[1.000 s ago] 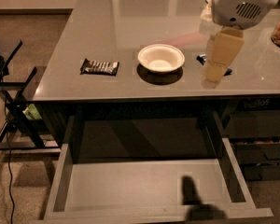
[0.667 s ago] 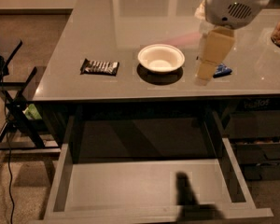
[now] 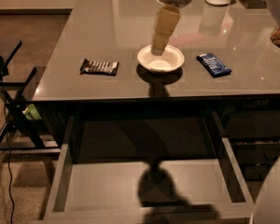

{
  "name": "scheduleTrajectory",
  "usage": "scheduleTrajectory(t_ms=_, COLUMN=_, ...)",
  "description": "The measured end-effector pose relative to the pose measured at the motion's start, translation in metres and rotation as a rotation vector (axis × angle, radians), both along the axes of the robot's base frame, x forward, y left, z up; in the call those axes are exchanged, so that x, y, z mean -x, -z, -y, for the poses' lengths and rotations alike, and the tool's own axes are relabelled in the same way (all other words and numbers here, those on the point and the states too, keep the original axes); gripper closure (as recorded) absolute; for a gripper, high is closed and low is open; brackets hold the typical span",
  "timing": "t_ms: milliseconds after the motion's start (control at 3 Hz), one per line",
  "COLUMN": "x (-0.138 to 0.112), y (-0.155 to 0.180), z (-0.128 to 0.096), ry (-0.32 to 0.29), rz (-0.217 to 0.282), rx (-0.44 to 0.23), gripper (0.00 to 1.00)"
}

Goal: Place rxbar chocolate into top drawer

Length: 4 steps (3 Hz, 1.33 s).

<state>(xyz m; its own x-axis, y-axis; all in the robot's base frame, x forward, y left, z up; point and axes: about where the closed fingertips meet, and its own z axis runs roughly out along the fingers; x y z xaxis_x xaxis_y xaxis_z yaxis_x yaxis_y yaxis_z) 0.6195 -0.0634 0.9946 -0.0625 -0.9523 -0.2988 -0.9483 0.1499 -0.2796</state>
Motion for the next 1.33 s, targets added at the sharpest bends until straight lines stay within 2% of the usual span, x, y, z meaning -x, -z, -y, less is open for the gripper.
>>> scheduleTrajectory(t_ms=333, x=-0.003, y=0.001, z=-0.005, ry=0.001, rz=0.011, rx=-0.008, gripper=0.0)
scheduleTrajectory(t_ms=667, x=-0.016, y=0.012, z=-0.032, ry=-0.013, rz=0.009, rx=-0.023, gripper=0.0)
scheduleTrajectory(t_ms=1000, x=-0.023, y=0.025, z=-0.06, ry=-0.047, rz=-0.018, rx=-0.034, gripper=0.0)
scheduleTrajectory(t_ms=1333, x=-0.014, y=0.032, z=-0.078, ry=-0.095, rz=-0.047, rx=-0.052, gripper=0.0)
